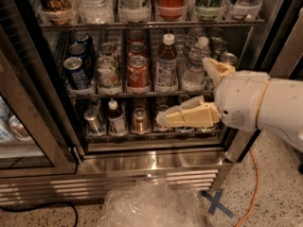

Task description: Pick orange can from bottom shelf of fridge

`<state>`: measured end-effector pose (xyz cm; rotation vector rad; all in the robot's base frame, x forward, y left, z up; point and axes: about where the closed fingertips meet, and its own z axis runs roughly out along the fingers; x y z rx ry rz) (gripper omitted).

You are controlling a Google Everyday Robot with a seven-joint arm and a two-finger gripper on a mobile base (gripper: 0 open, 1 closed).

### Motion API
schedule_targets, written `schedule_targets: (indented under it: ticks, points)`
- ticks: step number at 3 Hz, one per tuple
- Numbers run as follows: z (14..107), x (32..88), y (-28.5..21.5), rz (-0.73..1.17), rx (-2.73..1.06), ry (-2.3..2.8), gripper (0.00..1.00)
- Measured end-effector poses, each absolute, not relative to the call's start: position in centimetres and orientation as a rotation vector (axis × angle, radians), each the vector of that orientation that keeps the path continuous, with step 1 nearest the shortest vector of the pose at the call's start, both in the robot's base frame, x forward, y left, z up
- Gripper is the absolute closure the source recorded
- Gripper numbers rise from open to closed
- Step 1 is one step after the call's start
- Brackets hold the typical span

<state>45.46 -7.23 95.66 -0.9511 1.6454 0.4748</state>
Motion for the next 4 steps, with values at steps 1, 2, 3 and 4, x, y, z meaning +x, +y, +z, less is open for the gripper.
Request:
schedule_targets:
  ticks: [1,2,3,4]
  points:
    - [93.6,47.2,-9.4,0.472,-0.726,1.6,0.0]
    - [92.4,49.0,-15.2,0.449,-0.438,1.554,0.0]
    - [91.7,51.7,-16.5,0.389,-0.319,1.472,0.0]
    - [91.7,51.7,-16.5,0.389,-0.319,1.472,0.0]
